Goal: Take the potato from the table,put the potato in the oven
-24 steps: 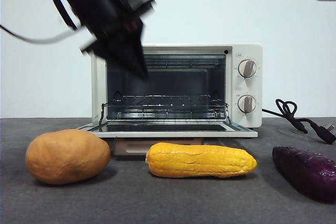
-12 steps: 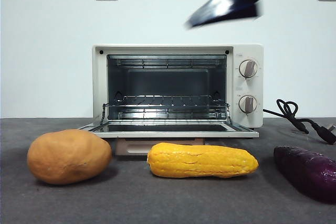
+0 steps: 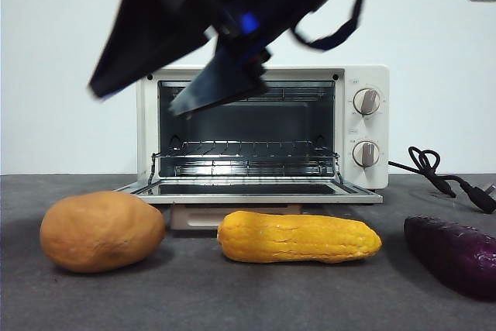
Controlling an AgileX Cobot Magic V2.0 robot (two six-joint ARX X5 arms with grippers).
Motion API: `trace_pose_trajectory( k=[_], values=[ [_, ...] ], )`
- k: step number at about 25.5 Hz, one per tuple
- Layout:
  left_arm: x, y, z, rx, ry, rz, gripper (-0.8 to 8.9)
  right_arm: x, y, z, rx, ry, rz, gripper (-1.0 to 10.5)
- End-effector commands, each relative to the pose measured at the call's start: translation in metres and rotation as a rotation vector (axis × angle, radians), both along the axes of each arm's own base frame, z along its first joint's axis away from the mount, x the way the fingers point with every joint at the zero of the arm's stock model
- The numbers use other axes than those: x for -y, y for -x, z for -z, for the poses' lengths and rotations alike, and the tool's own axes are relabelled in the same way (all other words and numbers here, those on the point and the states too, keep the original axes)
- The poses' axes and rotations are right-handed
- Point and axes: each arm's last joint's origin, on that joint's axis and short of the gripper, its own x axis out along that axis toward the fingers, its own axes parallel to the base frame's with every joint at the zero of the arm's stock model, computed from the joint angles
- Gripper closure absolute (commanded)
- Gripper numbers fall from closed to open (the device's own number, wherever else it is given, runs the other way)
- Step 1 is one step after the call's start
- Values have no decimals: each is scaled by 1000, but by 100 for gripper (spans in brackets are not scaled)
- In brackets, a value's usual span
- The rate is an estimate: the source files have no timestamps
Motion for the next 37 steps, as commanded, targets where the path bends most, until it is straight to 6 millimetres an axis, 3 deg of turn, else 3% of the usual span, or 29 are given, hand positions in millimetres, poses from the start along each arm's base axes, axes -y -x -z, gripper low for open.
trace_pose_trajectory(
  k=[1,7,11,14,19,24,30,34,37],
  values=[
    [-1,3,2,-19,0,-10,821,-12,-1,6,40,9,-31,257],
    [-2,5,4,-46,-9,-9,821,-37,-12,17,42,31,-59,258],
    [-2,5,4,-50,-11,-7,821,-52,-23,36,12,71,-60,258],
    [-2,5,4,-49,-14,-5,821,-55,-25,54,-13,114,-66,258],
    [-2,5,4,-50,-10,0,821,-57,-26,65,-32,139,-67,261],
    [-2,6,4,-49,-10,0,821,-58,-27,78,-61,175,-69,339],
    [-2,6,5,-54,-12,0,821,-58,-27,78,-71,164,-56,966],
    [-2,6,5,-58,-20,3,821,-57,-27,72,-101,142,-17,958],
    [-3,6,5,-51,-28,4,821,-51,-24,38,-73,60,6,959]
  ],
)
